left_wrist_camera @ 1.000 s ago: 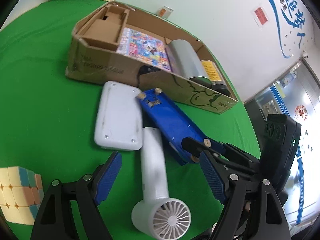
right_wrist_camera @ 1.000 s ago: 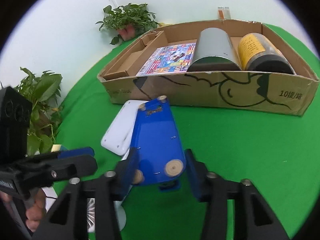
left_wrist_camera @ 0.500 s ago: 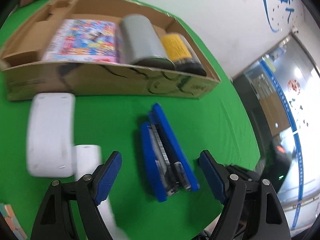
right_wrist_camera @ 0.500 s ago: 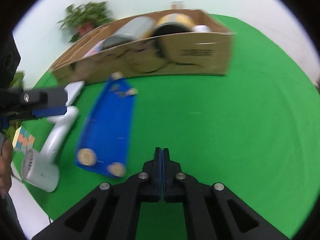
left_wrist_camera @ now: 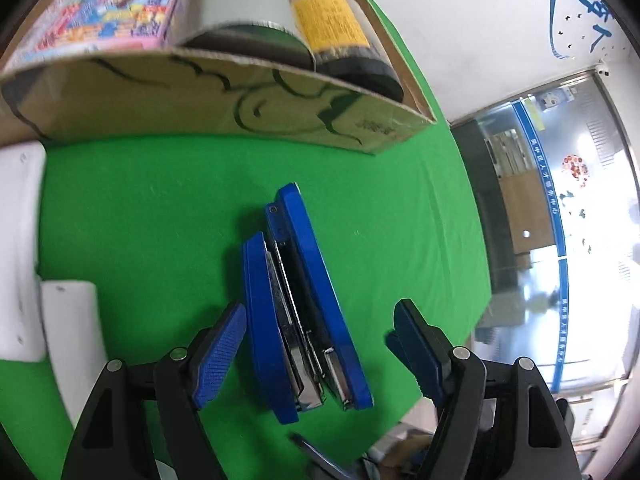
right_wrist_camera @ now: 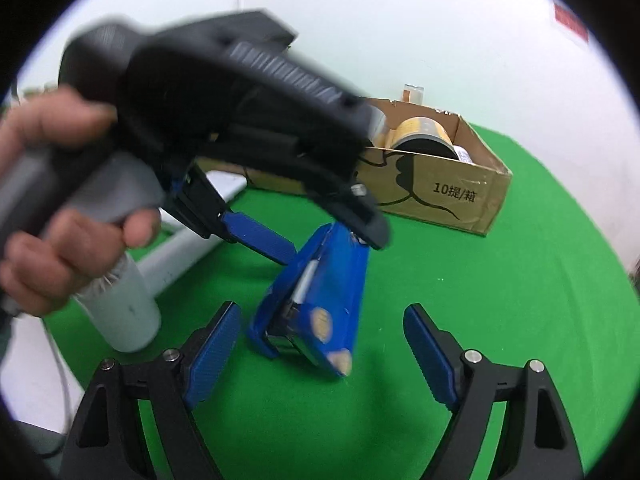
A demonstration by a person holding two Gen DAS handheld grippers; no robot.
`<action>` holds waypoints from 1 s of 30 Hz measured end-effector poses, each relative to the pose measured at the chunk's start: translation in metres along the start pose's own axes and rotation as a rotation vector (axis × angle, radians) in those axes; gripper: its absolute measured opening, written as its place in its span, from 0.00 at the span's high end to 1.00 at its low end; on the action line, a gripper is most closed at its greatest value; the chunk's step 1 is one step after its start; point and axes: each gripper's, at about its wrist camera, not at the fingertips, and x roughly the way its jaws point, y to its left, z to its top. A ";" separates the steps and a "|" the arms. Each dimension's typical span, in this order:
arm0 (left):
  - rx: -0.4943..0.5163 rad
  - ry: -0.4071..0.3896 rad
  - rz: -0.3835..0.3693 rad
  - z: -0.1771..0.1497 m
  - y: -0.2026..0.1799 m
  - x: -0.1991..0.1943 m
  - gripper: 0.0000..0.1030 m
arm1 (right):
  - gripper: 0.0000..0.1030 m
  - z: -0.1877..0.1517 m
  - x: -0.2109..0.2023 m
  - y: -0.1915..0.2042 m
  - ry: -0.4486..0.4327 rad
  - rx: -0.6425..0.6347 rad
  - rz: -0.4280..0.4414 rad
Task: Organize rigid objects
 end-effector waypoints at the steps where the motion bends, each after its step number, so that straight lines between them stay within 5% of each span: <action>1: -0.006 0.004 -0.001 -0.001 0.000 0.001 0.28 | 0.21 -0.001 0.002 0.002 0.006 -0.014 -0.016; 5: -0.018 0.012 -0.013 -0.005 0.001 0.004 0.28 | 0.51 -0.005 0.014 0.011 0.067 -0.042 0.016; 9: -0.007 0.003 -0.019 -0.010 0.000 0.001 0.29 | 0.52 -0.006 0.013 0.005 0.056 0.011 0.029; 12: 0.023 -0.037 -0.029 -0.013 -0.006 -0.011 0.28 | 0.53 -0.003 0.013 -0.039 0.061 0.312 0.240; 14: 0.030 -0.056 -0.031 -0.013 -0.007 -0.017 0.28 | 0.53 -0.012 0.023 -0.076 0.091 0.576 0.476; 16: 0.043 -0.063 -0.021 -0.013 -0.008 -0.023 0.28 | 0.52 -0.020 0.029 -0.094 0.124 0.682 0.562; 17: 0.047 -0.059 -0.013 -0.013 -0.007 -0.022 0.28 | 0.43 -0.022 0.025 -0.103 0.129 0.681 0.528; 18: 0.051 -0.047 -0.006 -0.014 -0.007 -0.019 0.28 | 0.25 -0.021 0.014 -0.110 0.108 0.643 0.410; 20: 0.056 -0.024 -0.003 -0.014 -0.009 -0.013 0.28 | 0.14 -0.020 -0.010 -0.118 0.048 0.566 0.227; 27: 0.060 0.040 -0.012 -0.018 -0.015 0.016 0.28 | 0.14 -0.015 -0.011 -0.060 0.034 0.156 0.011; 30: 0.049 0.037 -0.012 -0.020 -0.014 0.023 0.28 | 0.17 -0.022 -0.001 -0.045 0.037 0.092 -0.037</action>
